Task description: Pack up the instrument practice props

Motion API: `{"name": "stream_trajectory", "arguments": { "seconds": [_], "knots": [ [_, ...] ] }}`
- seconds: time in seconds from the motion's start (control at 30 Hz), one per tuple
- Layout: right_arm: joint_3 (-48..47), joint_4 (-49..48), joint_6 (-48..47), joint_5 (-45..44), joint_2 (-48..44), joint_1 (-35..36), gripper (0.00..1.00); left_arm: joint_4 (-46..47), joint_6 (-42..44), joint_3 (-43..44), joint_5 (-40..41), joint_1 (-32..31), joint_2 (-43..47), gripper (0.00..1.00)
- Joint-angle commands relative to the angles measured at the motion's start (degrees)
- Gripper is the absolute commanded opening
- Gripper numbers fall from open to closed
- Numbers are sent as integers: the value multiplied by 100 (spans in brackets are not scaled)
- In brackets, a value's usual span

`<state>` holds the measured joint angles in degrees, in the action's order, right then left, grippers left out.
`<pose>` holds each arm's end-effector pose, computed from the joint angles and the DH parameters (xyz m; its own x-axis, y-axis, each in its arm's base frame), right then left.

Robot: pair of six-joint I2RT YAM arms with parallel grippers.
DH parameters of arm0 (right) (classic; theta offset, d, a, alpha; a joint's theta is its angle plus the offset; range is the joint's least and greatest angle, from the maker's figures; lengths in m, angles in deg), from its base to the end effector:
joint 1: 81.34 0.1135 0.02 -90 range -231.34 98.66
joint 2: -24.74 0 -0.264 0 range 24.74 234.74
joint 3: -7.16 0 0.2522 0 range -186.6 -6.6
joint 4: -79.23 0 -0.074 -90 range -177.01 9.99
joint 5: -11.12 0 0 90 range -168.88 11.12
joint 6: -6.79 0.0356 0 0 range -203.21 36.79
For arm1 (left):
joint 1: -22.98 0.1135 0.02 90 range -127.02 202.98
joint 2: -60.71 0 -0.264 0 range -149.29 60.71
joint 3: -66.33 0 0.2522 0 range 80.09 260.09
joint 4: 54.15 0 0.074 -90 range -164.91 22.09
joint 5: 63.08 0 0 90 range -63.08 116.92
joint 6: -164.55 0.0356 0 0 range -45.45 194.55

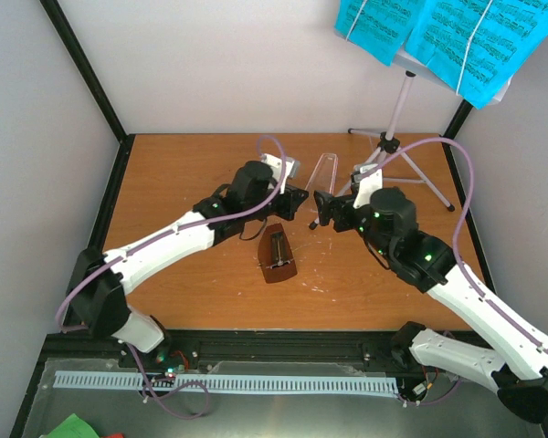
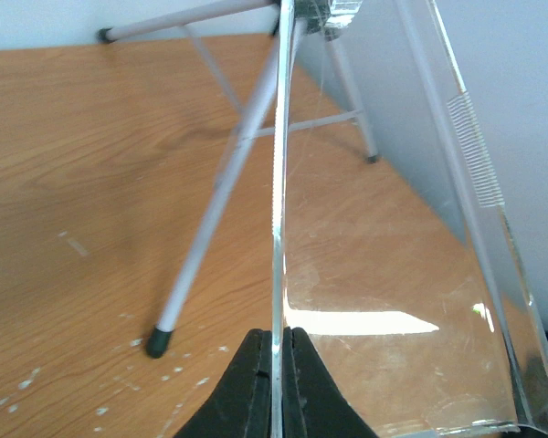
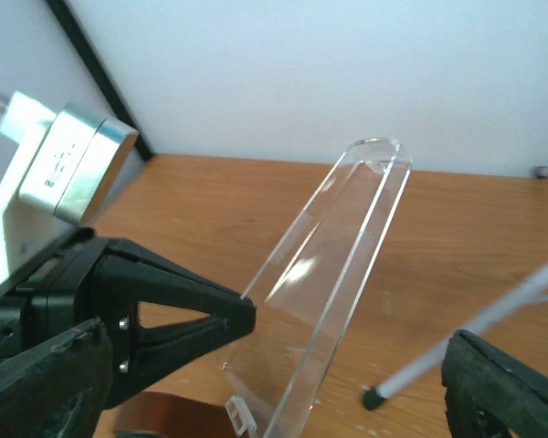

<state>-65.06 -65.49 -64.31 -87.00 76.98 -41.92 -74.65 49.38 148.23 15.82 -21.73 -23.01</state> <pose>0.1583 0.1236 0.3796 -0.3624 0.1172 -0.9246 -0.4291 0.8597 0.2772 0.2396 -0.2469 0.3265 -0.5917 -0.0015 -0.8061 0.6246 0.6314 -0.4596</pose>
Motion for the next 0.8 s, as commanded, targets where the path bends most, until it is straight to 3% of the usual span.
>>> {"name": "stream_trajectory", "arguments": {
  "seconds": [0.0, 0.23, 0.5, 0.67, 0.77],
  "knots": [
    [-70, -926, 534, 2487, -227, -682, 98, 1309, -90, -536, -1233, 237, 684, 0],
    [141, -2686, 1530, 4510, -269, -1198, 100, 2811, -936, -1470, -2588, 488, 1461, 0],
    [116, -2965, 1892, 4633, -173, -1257, 100, 4363, -1813, -1988, -3648, 490, 1833, 0],
    [97, -3428, 2263, 5243, 69, -1246, 84, 4411, -1845, -2037, -3817, 491, 1851, 0],
    [48, -3563, 2368, 5599, 142, -1235, 81, 4477, -1864, -2038, -3813, 492, 1855, 0]
  ]
}}
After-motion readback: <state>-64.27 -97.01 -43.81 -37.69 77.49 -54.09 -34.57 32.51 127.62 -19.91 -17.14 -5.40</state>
